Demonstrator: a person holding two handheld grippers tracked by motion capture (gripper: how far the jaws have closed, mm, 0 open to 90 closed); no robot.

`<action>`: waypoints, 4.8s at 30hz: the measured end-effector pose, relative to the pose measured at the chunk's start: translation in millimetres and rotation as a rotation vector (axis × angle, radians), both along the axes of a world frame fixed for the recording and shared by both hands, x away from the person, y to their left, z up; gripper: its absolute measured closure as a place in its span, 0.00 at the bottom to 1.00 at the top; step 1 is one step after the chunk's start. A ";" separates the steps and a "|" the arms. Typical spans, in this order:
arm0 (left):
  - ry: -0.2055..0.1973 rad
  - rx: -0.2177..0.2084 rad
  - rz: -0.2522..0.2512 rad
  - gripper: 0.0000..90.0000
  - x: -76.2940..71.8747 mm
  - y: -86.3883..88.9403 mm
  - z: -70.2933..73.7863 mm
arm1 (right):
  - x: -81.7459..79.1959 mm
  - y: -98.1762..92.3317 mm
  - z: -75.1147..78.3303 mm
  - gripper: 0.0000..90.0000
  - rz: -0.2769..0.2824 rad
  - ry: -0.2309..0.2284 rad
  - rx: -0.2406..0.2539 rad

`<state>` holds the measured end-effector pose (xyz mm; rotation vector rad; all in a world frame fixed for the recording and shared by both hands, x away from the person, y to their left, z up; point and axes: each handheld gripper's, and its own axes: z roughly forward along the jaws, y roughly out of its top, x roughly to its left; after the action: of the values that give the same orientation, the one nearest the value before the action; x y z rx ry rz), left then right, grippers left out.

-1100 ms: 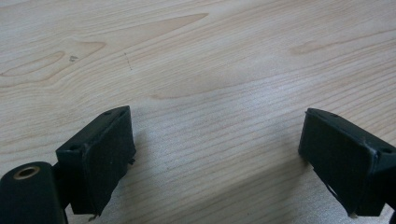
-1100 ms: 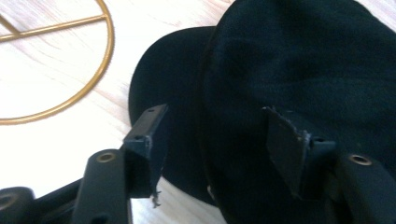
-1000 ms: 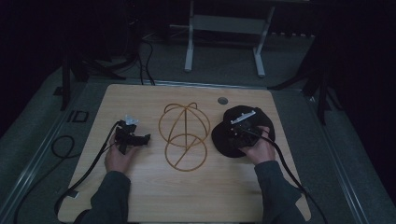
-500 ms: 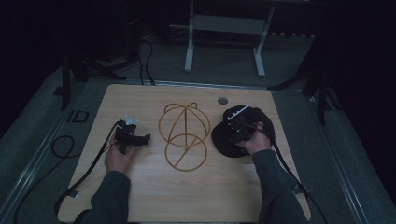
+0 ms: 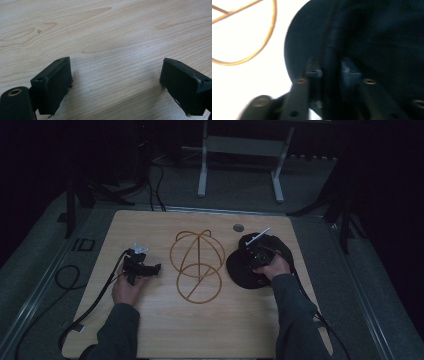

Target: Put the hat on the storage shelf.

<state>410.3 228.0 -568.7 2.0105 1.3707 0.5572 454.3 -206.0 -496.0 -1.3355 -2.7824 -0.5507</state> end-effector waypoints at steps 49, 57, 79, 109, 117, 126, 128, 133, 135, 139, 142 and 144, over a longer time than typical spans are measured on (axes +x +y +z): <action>-0.002 -0.001 0.002 0.12 0.3 0.2 0.0 | -12.3 14.7 89.4 0.89 0.134 -0.070 -0.063; -0.002 -0.001 0.002 0.12 0.3 0.2 0.0 | -8.9 15.6 107.5 0.88 0.155 -0.072 -0.049; -0.001 0.000 0.001 0.12 0.2 0.3 0.1 | -27.5 14.5 159.9 0.88 0.229 -0.132 -0.040; -0.002 0.001 0.000 0.12 0.3 0.4 0.0 | -58.4 21.9 197.7 0.87 0.384 -0.201 -0.024; -0.002 0.002 0.000 0.12 0.3 0.4 0.1 | -65.9 24.1 208.5 0.87 0.410 -0.215 -0.017; -0.002 0.001 0.000 0.12 0.2 0.4 0.0 | -74.4 30.6 219.5 0.87 0.455 -0.235 -0.017; -0.002 0.001 0.000 0.12 0.2 0.4 0.1 | -75.5 32.0 221.0 0.87 0.464 -0.236 -0.017; -0.002 0.001 0.000 0.12 0.3 0.4 0.0 | -78.3 35.2 223.8 0.87 0.477 -0.231 -0.021; -0.002 0.001 0.000 0.12 0.3 0.4 0.1 | -79.5 37.0 225.4 0.87 0.485 -0.233 -0.025; -0.002 0.001 0.001 0.12 0.2 0.4 0.0 | -81.0 40.2 228.7 0.87 0.495 -0.238 -0.014; -0.002 0.001 0.001 0.12 0.3 0.4 0.1 | -81.6 42.6 230.3 0.87 0.499 -0.242 -0.015; -0.002 0.002 0.000 0.12 0.3 0.4 0.1 | -82.1 45.5 232.4 0.87 0.508 -0.245 -0.012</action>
<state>410.6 228.5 -568.6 2.0109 1.3696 0.5602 372.1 -160.5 -263.7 -0.5416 -3.1446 -0.7013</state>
